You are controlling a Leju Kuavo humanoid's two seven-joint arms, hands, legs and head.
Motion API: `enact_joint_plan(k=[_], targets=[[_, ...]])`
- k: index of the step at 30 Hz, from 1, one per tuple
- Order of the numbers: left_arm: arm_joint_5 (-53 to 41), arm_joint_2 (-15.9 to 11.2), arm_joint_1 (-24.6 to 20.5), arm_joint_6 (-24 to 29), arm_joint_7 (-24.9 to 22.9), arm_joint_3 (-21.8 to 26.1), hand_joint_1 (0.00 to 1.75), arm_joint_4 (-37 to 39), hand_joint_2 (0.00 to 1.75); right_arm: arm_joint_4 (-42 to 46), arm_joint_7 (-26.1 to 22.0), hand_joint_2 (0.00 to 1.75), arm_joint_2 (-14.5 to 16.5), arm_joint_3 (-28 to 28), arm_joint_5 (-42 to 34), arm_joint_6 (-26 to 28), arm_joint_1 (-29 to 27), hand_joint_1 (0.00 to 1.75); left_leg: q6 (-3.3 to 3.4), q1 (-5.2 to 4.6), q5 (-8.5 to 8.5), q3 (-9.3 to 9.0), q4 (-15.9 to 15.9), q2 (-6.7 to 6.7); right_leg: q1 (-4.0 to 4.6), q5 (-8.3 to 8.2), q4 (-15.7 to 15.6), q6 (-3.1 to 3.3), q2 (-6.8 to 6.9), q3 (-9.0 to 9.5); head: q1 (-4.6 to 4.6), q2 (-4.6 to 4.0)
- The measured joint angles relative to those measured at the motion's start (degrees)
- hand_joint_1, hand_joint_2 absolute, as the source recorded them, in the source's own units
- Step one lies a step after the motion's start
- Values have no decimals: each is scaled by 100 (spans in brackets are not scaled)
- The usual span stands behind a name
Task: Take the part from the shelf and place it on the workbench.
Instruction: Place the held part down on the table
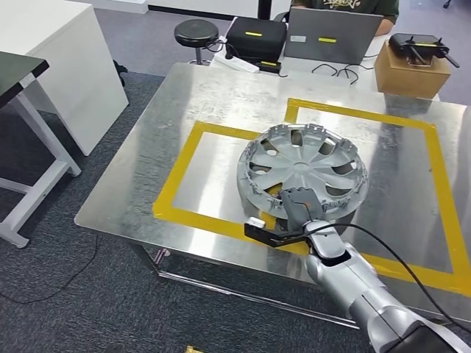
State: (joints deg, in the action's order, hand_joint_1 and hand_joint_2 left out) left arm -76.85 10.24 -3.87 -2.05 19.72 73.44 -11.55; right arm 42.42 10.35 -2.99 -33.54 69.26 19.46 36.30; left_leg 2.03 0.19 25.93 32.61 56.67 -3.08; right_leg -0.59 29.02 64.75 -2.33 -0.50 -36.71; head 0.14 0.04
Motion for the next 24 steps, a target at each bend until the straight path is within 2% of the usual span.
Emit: enact_joint_plan(k=[1, 2, 3, 5, 7, 8, 10, 11, 12, 13, 14, 15, 17, 18, 21, 24], targets=[[0, 3, -5, -2, 0, 0, 0, -1, 0, -43, 49, 87, 2, 34, -37, -74, 57, 0, -22, -6, 13, 4, 16, -32, -4, -147, -389, 17, -48, 181, 0, 0], [0, 5, -8, -2, -1, 0, 0, -1, 0, -91, 91, 44, 7, 62, -68, -133, 102, 0, -50, -8, 19, 19, 27, -59, -5, -221, -643, 34, -89, 303, -3, 0], [0, 6, -8, -3, -2, 0, 0, -1, 0, -138, 119, 0, 13, 86, -100, -174, 135, 0, -78, -8, 18, 36, 35, -82, 0, -224, -755, 55, -118, 362, -5, 0], [2, 7, 2, -13, -4, 2, 0, 0, 0, -209, 128, 0, 32, 149, -208, -218, 172, 0, -137, 7, 13, 56, 35, -124, 14, -228, -774, 112, -88, 382, -9, 0], [8, 6, 9, -40, 5, 4, 0, 0, 0, -262, -1, 0, 50, 260, -473, -234, 194, 0, -192, 12, 126, 116, 182, -32, 7, -240, -807, 183, -23, 414, -23, 0], [25, 5, 8, -74, 30, 7, 0, 0, 0, -284, -187, 0, 54, 347, -743, -275, 183, 0, -218, 13, 267, 222, 418, 54, -1, -243, -824, 214, 18, 430, -36, 0], [105, 10, 23, -185, 164, 23, 0, 1, 0, -203, -887, 0, 44, 666, -1743, -408, 22, 0, -256, 26, 642, 580, 1199, 212, 6, -230, -830, 250, 93, 444, -57, 0], [156, 13, 43, -240, 257, 41, 0, 1, 0, -64, -1266, 0, 29, 878, -2388, -450, -139, 0, -268, 36, 765, 741, 1546, 238, 10, -221, -829, 256, 124, 450, -59, 0], [194, 16, 67, -279, 342, 63, 0, 1, 0, 122, -1507, 0, 0, 1085, -2984, -428, -327, 0, -274, 43, 790, 824, 1733, 249, 13, -211, -828, 257, 148, 461, -58, 0], [215, 18, 91, -299, 401, 85, 0, 1, 0, 317, -1514, 0, -36, 1240, -3365, -343, -498, 0, -274, 46, 695, 798, 1683, 253, 12, -199, -825, 251, 163, 475, -62, 0], [222, 17, 107, -307, 439, 103, 0, 1, 0, 477, -1334, 0, -85, 1345, -3474, -216, -629, 0, -267, 46, 499, 660, 1394, 259, 9, -185, -821, 238, 174, 495, -68, 0], [216, 15, 115, -310, 461, 115, 0, 1, 0, 582, -1034, 0, -144, 1410, -3293, -54, -705, 0, -257, 47, 281, 465, 976, 277, 6, -169, -817, 217, 184, 514, -74, 0], [183, 17, 109, -314, 489, 125, 0, 1, 0, 652, -471, 0, -290, 1526, -2480, 301, -762, 0, -227, 36, 44, 139, 271, 314, 29, -132, -793, 159, 216, 518, -91, 0], [160, 26, 105, -315, 498, 126, 0, 1, 0, 632, -315, 0, -371, 1593, -2098, 450, -771, 0, -217, 32, 29, 79, 123, 325, 44, -116, -780, 160, 231, 509, -89, 0], [106, 41, 118, -313, 509, 127, 0, 1, 0, 478, -201, 0, -569, 1768, -1528, 692, -776, 0, -196, 17, 40, 80, 84, 316, 57, -121, -778, 239, 240, 497, -69, 0], [73, 30, 103, -297, 511, 127, 0, -1, 0, 250, -128, 0, -674, 1884, -1204, 757, -757, 0, -147, -9, 49, 79, 86, 317, 42, -148, -817, 217, 236, 512, -65, 0]])
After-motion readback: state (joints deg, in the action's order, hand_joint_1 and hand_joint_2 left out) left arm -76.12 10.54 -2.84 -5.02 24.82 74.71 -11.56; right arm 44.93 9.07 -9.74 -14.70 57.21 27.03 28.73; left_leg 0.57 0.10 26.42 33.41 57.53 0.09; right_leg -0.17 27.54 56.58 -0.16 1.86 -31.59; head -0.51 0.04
